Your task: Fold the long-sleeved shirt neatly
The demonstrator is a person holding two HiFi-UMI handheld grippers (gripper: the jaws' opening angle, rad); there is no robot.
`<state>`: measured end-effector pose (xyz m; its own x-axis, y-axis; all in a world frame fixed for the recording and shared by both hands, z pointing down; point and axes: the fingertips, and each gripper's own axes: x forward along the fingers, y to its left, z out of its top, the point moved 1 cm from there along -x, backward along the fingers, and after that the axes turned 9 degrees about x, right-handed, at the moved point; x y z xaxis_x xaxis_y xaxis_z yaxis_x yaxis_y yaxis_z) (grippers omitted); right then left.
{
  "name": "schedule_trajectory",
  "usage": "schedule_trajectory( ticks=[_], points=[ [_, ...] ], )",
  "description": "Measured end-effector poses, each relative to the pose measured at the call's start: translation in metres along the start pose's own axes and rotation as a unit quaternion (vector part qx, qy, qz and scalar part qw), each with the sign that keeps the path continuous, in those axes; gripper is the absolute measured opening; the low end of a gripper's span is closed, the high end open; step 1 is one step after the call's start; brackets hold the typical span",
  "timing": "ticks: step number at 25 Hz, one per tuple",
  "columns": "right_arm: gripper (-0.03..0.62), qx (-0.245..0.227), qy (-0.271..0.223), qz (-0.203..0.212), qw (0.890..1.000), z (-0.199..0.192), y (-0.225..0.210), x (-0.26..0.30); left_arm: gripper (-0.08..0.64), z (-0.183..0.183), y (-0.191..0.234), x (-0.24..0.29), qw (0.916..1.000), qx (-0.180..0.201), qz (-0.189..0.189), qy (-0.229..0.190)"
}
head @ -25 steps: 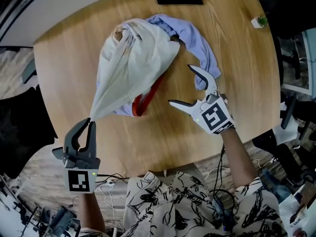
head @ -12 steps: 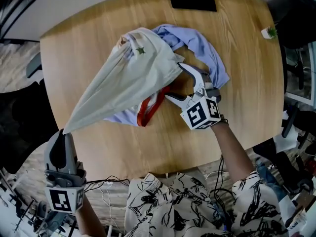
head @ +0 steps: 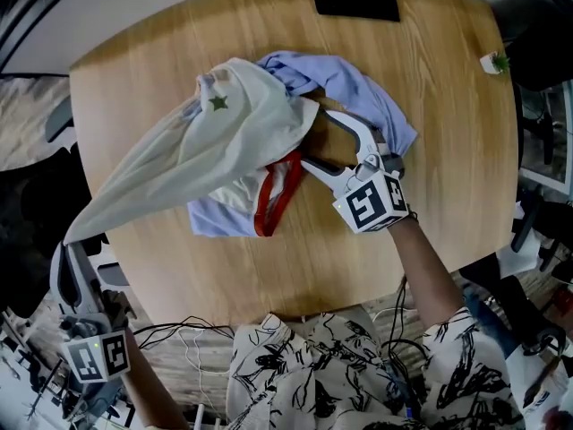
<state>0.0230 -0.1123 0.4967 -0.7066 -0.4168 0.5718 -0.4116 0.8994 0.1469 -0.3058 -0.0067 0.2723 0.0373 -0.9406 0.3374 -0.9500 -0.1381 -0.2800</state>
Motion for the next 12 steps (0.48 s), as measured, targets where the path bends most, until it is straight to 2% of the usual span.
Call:
schedule_trajectory(
  ticks=[5,8,12],
  points=[
    [0.37,-0.042,0.027,-0.008,0.999,-0.007,-0.02,0.008,0.023,-0.007,0.004,0.006,0.9998,-0.016,0.006,0.009],
    [0.275,-0.092,0.056,0.0,0.994,-0.01,-0.034,0.012,0.023,-0.007,0.002,0.005,0.9998,-0.014,0.002,0.012],
    [0.234,-0.16,0.094,0.034,0.982,-0.016,-0.042,0.023,0.023,-0.009,-0.004,0.008,0.9999,-0.007,-0.007,0.011]
  ],
)
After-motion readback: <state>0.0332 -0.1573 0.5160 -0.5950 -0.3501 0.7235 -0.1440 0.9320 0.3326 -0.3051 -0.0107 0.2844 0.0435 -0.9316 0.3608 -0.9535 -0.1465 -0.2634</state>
